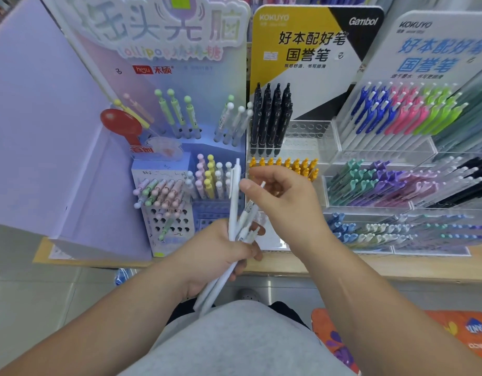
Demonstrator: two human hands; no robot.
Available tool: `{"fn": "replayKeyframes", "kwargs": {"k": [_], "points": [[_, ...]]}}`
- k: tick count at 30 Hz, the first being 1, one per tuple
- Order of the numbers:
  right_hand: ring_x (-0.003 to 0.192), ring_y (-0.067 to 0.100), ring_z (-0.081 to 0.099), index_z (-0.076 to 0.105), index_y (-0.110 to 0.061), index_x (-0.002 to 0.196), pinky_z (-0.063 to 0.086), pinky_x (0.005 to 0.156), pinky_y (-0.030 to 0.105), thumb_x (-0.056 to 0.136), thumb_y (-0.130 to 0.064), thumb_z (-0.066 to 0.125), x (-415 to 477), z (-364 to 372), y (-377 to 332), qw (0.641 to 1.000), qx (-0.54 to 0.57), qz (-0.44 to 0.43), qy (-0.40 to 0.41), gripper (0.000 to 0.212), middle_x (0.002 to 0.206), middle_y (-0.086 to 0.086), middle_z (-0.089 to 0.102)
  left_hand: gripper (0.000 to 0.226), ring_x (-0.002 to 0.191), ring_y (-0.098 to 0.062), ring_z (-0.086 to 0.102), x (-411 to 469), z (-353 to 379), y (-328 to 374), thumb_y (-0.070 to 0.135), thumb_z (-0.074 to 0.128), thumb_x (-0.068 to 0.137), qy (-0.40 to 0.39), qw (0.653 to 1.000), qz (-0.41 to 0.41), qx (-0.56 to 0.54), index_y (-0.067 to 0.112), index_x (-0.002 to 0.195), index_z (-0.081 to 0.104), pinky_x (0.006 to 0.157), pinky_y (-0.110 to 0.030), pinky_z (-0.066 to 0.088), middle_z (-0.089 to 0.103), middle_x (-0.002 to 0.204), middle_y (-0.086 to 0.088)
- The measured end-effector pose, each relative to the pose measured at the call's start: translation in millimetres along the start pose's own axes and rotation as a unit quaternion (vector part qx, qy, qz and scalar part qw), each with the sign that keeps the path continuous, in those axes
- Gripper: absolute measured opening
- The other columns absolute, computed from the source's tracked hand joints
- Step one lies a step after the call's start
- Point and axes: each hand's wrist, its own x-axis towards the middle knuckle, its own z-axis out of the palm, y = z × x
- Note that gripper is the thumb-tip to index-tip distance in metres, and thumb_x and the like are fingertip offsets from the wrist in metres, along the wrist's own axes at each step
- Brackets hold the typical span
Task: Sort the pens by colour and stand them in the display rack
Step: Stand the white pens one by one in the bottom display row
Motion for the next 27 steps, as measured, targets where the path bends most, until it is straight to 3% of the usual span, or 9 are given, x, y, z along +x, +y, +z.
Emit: {"fn": "replayKeyframes", "kwargs": {"k": [4, 6, 8, 12, 15, 18, 21, 25, 27], "points": [[0.067, 0.010, 0.058, 0.075, -0.017, 0.080, 0.054, 0.068, 0.034, 0.076, -0.031, 0.083, 6.1, -0.5, -7.2, 0.999, 0.021, 0.022, -0.019, 0.016, 0.072, -0.001, 0.067, 0.019, 0.058, -0.022, 0.047, 0.9, 1.7, -1.2, 0.009, 0.068, 0.084, -0.001, 0.996, 0.002, 0.086, 0.020, 0.098, 0.065, 0.055, -0.033, 0.044, 0.062, 0.075, -0.008], [0.065, 0.014, 0.056, 0.073, -0.013, 0.077, 0.054, 0.066, 0.039, 0.077, -0.026, 0.082, 7.4, 1.3, -7.5, 0.999, 0.034, 0.033, -0.026, 0.016, 0.070, 0.009, 0.065, 0.017, 0.056, -0.022, 0.046, 1.7, 0.1, -1.7, 0.008, 0.069, 0.082, -0.004, 0.996, -0.003, 0.089, 0.023, 0.089, 0.065, 0.054, -0.033, 0.043, 0.058, 0.070, -0.005], [0.067, 0.015, 0.055, 0.073, -0.011, 0.078, 0.052, 0.066, 0.035, 0.081, -0.025, 0.079, 8.2, 2.4, -7.6, 0.998, 0.044, 0.044, -0.024, 0.016, 0.075, 0.018, 0.065, 0.019, 0.056, -0.022, 0.047, 1.9, -3.0, -1.2, 0.007, 0.071, 0.081, -0.006, 0.998, -0.009, 0.067, 0.024, 0.086, 0.065, 0.052, -0.031, 0.043, 0.059, 0.072, -0.005], [0.063, 0.006, 0.057, 0.071, -0.008, 0.083, 0.050, 0.061, 0.017, 0.089, -0.017, 0.070, 11.0, -5.4, -16.2, 0.993, 0.106, 0.038, 0.043, 0.011, 0.068, -0.001, 0.065, 0.025, 0.057, -0.021, 0.050, 0.0, -11.0, -1.7, 0.005, 0.072, 0.083, -0.016, 0.999, -0.016, 0.039, 0.022, 0.100, 0.067, 0.053, -0.031, 0.044, 0.065, 0.077, -0.003], [0.076, 0.016, 0.066, 0.072, -0.010, 0.094, 0.057, 0.077, 0.027, 0.090, -0.016, 0.069, 9.3, -20.9, -28.5, 0.990, 0.087, -0.029, 0.109, 0.007, 0.082, 0.005, 0.072, 0.029, 0.055, -0.019, 0.049, -2.2, -16.4, -4.2, 0.001, 0.069, 0.085, -0.004, 0.999, -0.034, -0.040, 0.017, 0.109, 0.068, 0.051, -0.028, 0.043, 0.064, 0.073, -0.005], [0.082, 0.024, 0.068, 0.067, -0.009, 0.108, 0.059, 0.075, 0.029, 0.092, -0.011, 0.066, 3.6, -35.1, -32.2, 0.985, 0.072, -0.091, 0.130, 0.016, 0.088, 0.014, 0.070, 0.026, 0.052, -0.017, 0.047, -2.3, -22.5, -5.8, 0.000, 0.066, 0.088, 0.031, 0.993, -0.032, -0.111, 0.014, 0.110, 0.068, 0.047, -0.026, 0.041, 0.063, 0.069, -0.008], [0.074, 0.017, 0.067, 0.063, -0.012, 0.110, 0.056, 0.066, 0.023, 0.091, -0.006, 0.067, -1.5, -41.4, -16.0, 0.987, 0.013, -0.105, 0.119, 0.020, 0.082, 0.006, 0.069, 0.031, 0.052, -0.018, 0.047, 0.0, -27.0, -8.2, 0.000, 0.064, 0.089, 0.071, 0.980, -0.020, -0.182, 0.011, 0.118, 0.065, 0.047, -0.026, 0.041, 0.063, 0.079, -0.015], [0.078, 0.006, 0.066, 0.062, -0.023, 0.103, 0.054, 0.073, 0.022, 0.090, -0.012, 0.069, -7.5, -36.4, 30.9, 0.988, -0.100, -0.096, 0.072, 0.018, 0.082, -0.012, 0.068, 0.033, 0.052, -0.017, 0.050, 4.2, -30.5, -12.0, 0.001, 0.064, 0.089, 0.121, 0.963, 0.003, -0.241, 0.010, 0.122, 0.064, 0.047, -0.027, 0.043, 0.063, 0.078, -0.011], [0.081, -0.001, 0.064, 0.060, -0.024, 0.105, 0.051, 0.073, 0.013, 0.090, -0.013, 0.069, -10.3, -31.5, 52.9, 0.980, -0.160, -0.107, 0.054, 0.021, 0.085, -0.019, 0.065, 0.032, 0.052, -0.017, 0.050, 4.2, -31.7, -13.3, 0.001, 0.064, 0.089, 0.129, 0.960, 0.006, -0.247, 0.011, 0.119, 0.065, 0.047, -0.027, 0.043, 0.063, 0.078, -0.010]]}}
